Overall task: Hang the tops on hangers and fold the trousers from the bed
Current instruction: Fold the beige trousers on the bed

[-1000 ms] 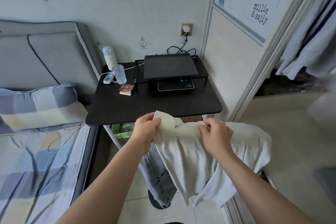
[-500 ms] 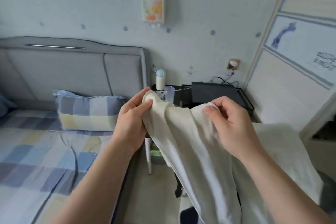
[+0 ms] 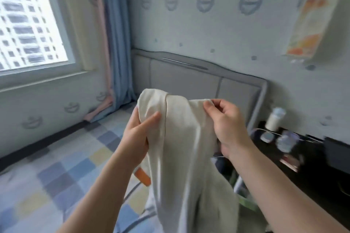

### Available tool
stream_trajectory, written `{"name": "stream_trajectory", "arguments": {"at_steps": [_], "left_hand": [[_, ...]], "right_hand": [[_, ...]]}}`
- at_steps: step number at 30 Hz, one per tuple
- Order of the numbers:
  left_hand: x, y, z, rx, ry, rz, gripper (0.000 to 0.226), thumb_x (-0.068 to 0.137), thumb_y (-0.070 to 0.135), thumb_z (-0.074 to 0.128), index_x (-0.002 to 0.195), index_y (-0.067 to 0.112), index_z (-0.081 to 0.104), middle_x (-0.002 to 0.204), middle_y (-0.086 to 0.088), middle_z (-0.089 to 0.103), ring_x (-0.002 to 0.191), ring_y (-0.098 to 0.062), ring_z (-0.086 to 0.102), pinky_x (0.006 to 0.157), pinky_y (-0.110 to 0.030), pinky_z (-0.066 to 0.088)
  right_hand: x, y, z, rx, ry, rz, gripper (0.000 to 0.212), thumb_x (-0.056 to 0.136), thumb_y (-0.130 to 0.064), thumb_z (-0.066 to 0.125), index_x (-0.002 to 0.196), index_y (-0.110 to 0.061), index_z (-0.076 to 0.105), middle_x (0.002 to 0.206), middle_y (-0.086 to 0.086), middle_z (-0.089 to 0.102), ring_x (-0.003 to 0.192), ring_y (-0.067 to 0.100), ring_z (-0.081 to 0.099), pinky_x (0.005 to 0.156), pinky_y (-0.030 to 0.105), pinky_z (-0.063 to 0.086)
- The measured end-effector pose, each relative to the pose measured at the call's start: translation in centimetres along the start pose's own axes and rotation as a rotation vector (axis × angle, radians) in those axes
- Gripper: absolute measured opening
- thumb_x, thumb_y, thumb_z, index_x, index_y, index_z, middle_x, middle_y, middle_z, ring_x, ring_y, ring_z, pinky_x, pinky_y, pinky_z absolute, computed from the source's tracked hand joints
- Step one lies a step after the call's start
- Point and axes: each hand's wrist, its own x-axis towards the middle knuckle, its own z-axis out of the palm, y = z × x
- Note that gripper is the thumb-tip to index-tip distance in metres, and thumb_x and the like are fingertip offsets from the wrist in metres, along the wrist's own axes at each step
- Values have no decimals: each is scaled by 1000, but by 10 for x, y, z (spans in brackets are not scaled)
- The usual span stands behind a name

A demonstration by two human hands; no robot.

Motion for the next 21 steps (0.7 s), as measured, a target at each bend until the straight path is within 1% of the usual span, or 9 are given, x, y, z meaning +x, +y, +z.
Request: {"name": "stream_trajectory", "arguments": {"at_steps": [3,5,7,10,11,13,15,17,21], "left_hand": [[-25,-14,-68,206,188,-137,62,77,42,81,130,15,62,110,-5,76,100,-20,73,76,-30,57],[-48,-30,-111,388,233,-239,53,78,48,83,118,16,69,103,-1,78,96,-16,74,73,-24,57],[-75,-51,-149,559,196,-321,36,82,39,82,107,14,74,101,-3,77,95,-12,72,82,-27,58],[-104,-78,-183,728,258,-297,5,92,7,71,95,3,74,84,1,69,75,4,59,70,-17,49],[-109,-83,-189,750,342,-299,8,94,0,65,94,5,71,83,2,67,75,3,57,68,-16,46],[-109,-88,-196,707,534,-313,14,97,1,57,95,12,66,84,3,64,80,-8,57,68,-19,44],[-104,-89,-203,661,732,-327,11,99,20,56,93,15,64,83,3,63,80,-13,56,68,-24,44],[-96,-88,-212,550,901,-329,23,100,34,55,97,15,68,87,3,68,81,-15,60,73,-31,48],[-76,-100,-215,154,1010,-368,13,99,14,60,102,5,70,93,-15,68,85,-28,61,75,-36,48]], "right_hand": [[11,22,68,116,-158,186,15,97,-19,64,86,-12,71,78,7,71,73,20,63,67,34,52],[15,36,110,172,-258,306,14,98,-15,62,88,-9,70,72,5,70,64,16,64,55,27,52],[18,50,150,218,-332,412,12,99,-10,60,92,-5,68,71,8,68,54,14,63,47,24,50],[23,72,205,280,-402,545,15,99,3,51,92,2,64,73,14,63,45,13,58,42,21,46],[25,80,221,296,-442,584,18,99,7,47,91,2,62,76,14,60,48,14,57,44,22,47],[31,97,249,284,-560,645,20,98,11,44,102,-1,60,87,16,60,64,20,59,59,30,52],[33,121,266,181,-694,655,25,99,6,49,118,-10,53,102,16,61,82,23,61,73,37,50],[26,151,269,4,-842,622,32,99,-6,58,129,-14,49,121,14,60,99,23,59,80,38,47],[-11,220,230,-211,-1180,615,43,95,-18,67,134,-16,49,129,6,59,105,14,62,76,25,51]]}}
